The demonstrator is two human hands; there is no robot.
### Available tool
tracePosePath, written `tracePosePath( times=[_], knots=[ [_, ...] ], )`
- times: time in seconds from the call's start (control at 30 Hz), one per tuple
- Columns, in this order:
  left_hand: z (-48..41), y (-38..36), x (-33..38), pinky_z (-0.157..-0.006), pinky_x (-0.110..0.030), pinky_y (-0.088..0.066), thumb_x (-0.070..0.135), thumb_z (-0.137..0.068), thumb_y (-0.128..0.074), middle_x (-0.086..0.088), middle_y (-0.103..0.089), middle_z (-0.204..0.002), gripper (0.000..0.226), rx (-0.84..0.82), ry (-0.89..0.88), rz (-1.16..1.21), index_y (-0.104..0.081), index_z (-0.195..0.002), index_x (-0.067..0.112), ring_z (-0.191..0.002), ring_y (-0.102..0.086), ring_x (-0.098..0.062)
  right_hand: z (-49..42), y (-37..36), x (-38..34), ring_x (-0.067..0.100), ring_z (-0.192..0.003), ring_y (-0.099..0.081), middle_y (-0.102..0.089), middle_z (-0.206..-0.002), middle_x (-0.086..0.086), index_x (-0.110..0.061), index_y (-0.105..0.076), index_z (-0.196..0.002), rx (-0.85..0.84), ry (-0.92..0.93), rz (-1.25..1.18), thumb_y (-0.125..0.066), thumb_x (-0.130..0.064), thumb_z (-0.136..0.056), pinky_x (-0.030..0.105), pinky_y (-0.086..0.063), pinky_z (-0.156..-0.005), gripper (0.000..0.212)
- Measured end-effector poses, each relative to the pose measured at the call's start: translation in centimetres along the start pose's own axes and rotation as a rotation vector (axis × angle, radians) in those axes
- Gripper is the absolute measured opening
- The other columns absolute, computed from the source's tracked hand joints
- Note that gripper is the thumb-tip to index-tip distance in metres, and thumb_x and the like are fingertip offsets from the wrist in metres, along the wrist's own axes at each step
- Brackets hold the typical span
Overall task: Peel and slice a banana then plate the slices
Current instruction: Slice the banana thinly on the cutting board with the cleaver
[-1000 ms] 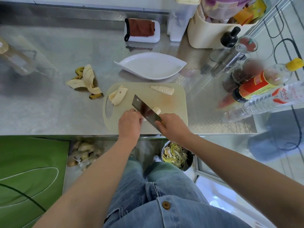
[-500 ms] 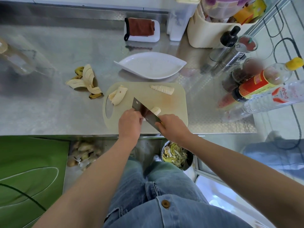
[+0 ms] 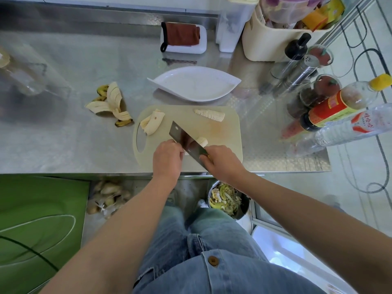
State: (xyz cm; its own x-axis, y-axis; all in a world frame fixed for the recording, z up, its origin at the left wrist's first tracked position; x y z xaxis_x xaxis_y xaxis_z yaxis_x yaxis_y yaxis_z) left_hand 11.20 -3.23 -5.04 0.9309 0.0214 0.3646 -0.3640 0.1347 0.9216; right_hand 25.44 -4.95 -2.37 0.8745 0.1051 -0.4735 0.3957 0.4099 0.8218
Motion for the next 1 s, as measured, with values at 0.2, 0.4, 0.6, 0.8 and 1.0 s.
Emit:
tracePosePath(
  times=[0.2,0.4,0.6,0.8,1.0],
  knots=[
    [-0.13,-0.23,-0.16,-0.067,-0.035,-0.054,0.016,-0.085,-0.069,-0.003,-0.066,-0.078,0.007,0.009,-0.001,0.005,-0.075,-0.082,0.015,-0.073,-0.057,-0.020,-0.02,-0.54,0.19,0.024,-0.065,-0.048,-0.050,-0.071,0.004,-0.013,-0.046,-0.076,-0.021,-0.022,0.002,-0.045,-0.024,-0.096,0.031,-0.031,-0.058,0.022],
    [-0.13,-0.30,-0.14,-0.069,-0.037,-0.054,0.016,-0.084,-0.070,-0.004,-0.068,-0.082,0.006,0.005,-0.002,0.006,-0.076,-0.084,0.014,-0.075,-0.059,-0.021,-0.13,-0.87,0.38,0.025,-0.068,-0.048,-0.051,-0.074,0.005,-0.014,-0.047,-0.079,-0.049,-0.037,0.015,-0.045,-0.025,-0.096,0.031,-0.033,-0.059,0.020],
    [-0.13,-0.33,-0.25,-0.067,-0.037,-0.054,0.014,-0.086,-0.067,-0.005,-0.065,-0.078,0.009,0.011,0.009,0.003,-0.075,-0.082,0.012,-0.073,-0.057,-0.021,0.03,-0.51,0.48,0.025,-0.064,-0.047,-0.049,-0.070,0.005,-0.012,-0.045,-0.074,-0.002,-0.018,-0.007,-0.046,-0.024,-0.096,0.031,-0.031,-0.058,0.025],
    [-0.10,-0.23,-0.23,-0.066,-0.036,-0.053,0.015,-0.086,-0.067,-0.005,-0.065,-0.077,0.010,0.017,0.003,0.032,-0.074,-0.080,0.011,-0.071,-0.056,-0.020,-0.05,-0.43,0.30,0.024,-0.066,-0.049,-0.052,-0.072,0.006,-0.012,-0.048,-0.077,-0.003,-0.004,-0.005,-0.046,-0.025,-0.096,0.032,-0.034,-0.059,0.024],
    [-0.20,-0.26,-0.25,-0.067,-0.038,-0.051,0.015,-0.086,-0.066,-0.007,-0.065,-0.078,0.010,0.009,-0.006,0.044,-0.075,-0.082,0.011,-0.074,-0.057,-0.024,-0.05,-0.86,0.43,0.025,-0.066,-0.051,-0.052,-0.072,0.006,-0.012,-0.049,-0.076,-0.022,-0.023,-0.012,-0.046,-0.025,-0.095,0.032,-0.036,-0.059,0.023]
  ],
)
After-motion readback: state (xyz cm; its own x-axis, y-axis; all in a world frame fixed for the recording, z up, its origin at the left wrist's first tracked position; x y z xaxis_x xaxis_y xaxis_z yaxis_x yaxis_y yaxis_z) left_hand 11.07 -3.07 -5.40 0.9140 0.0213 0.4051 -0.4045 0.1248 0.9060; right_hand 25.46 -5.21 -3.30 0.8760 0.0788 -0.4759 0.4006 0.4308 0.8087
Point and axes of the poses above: each hand's wrist, its own z-axis away from the middle knuckle, its own y-axis out of the back of the hand, x = y × z, the point moved 6 cm from there along -z, towards the middle knuckle
